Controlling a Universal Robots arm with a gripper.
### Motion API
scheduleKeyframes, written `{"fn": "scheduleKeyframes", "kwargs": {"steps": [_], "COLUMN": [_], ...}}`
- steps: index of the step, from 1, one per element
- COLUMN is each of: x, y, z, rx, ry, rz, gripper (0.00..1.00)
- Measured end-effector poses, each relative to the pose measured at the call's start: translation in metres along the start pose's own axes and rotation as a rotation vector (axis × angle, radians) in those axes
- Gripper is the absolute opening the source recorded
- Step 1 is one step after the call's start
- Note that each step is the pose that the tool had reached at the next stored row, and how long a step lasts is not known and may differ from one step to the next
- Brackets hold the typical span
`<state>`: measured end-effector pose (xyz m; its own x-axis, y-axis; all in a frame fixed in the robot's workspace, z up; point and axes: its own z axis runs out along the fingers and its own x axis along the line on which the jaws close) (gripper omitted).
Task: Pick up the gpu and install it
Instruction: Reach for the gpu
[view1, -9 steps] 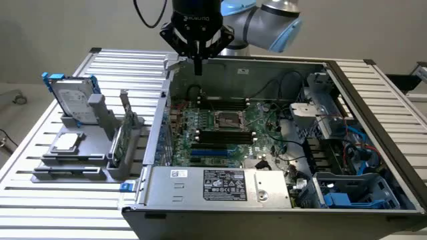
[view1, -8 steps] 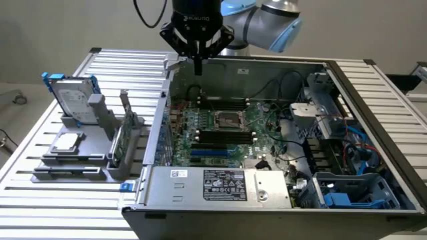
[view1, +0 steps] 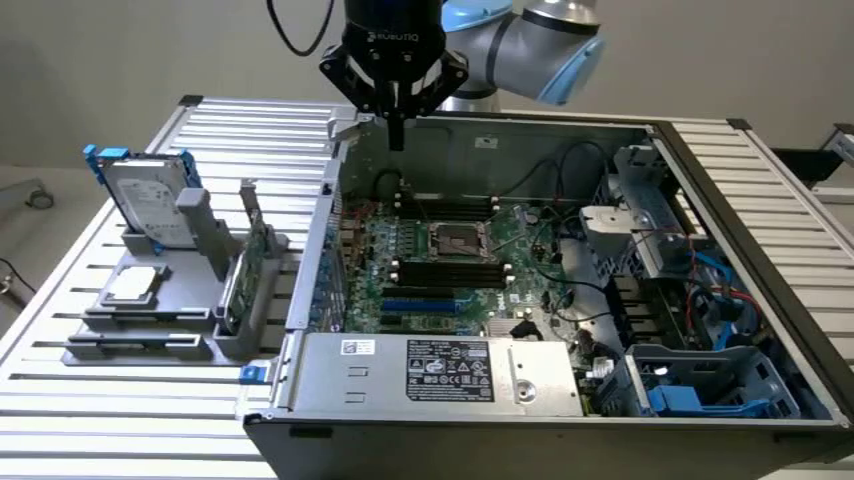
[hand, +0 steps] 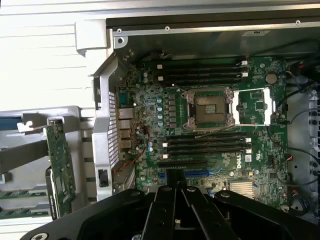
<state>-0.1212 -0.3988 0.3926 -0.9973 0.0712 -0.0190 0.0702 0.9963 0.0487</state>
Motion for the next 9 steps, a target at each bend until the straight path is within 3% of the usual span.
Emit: {"fn": "scheduleKeyframes", "kwargs": {"steps": [6, 9], "x": [0.001, 0.013], "y": [-0.0001, -0.0014], "z": [-0.0001, 0.0], "rx": [0.0001, 0.0008], "ry": [0.0001, 0.0], "rz": [0.0, 0.0], "gripper": [0.11, 0.11]}}
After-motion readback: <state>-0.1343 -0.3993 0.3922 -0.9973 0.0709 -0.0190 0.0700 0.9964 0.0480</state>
